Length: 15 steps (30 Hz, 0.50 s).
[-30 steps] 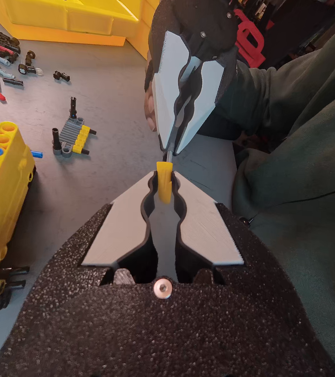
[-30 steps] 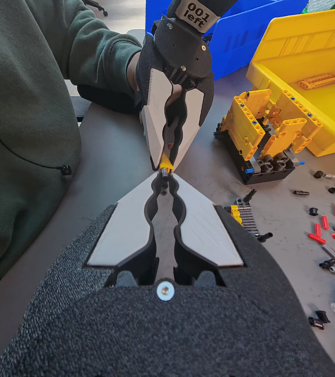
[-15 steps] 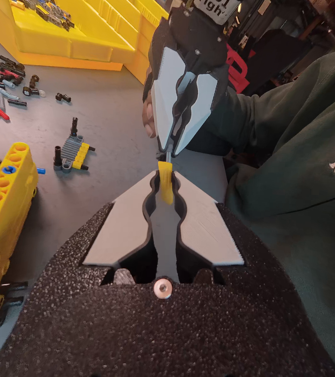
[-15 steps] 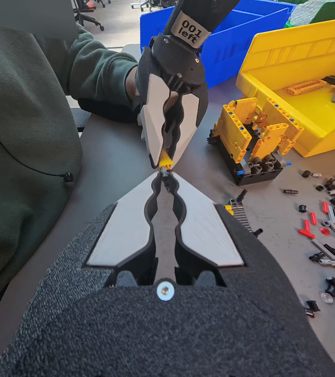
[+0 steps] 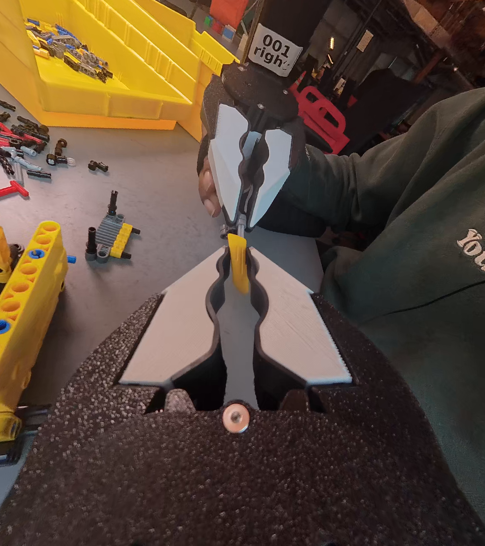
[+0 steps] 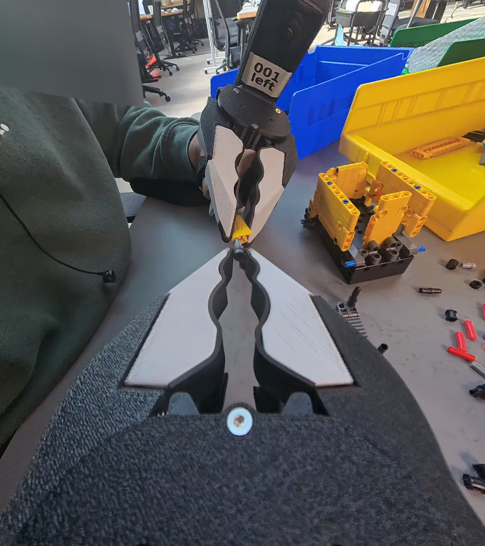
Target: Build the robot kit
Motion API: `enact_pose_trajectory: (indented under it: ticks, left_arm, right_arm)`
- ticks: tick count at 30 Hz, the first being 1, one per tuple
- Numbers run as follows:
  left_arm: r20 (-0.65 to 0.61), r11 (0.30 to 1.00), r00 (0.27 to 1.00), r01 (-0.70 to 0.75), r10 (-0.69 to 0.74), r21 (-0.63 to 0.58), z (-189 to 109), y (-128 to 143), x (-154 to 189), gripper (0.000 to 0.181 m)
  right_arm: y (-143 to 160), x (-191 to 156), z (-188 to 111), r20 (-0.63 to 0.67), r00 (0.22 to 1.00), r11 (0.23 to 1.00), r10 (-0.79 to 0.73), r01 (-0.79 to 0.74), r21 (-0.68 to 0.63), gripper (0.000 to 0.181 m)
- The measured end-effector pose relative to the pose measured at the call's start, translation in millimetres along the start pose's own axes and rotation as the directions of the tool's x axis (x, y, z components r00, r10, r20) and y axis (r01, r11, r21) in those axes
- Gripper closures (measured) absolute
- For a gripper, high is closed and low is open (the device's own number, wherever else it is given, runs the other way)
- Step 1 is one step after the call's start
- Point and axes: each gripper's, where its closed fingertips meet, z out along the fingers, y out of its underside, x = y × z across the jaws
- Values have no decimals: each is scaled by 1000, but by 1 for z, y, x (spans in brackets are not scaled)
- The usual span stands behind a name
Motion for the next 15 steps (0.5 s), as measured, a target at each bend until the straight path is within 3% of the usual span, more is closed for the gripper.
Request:
enact_pose_trajectory:
  ticks: [15]
  left_arm:
    - [-108,999,994,26,-30,-37,0,6,15,173]
  right_arm:
    - [-3,-17,3,65,994,996,-86,84,34,175]
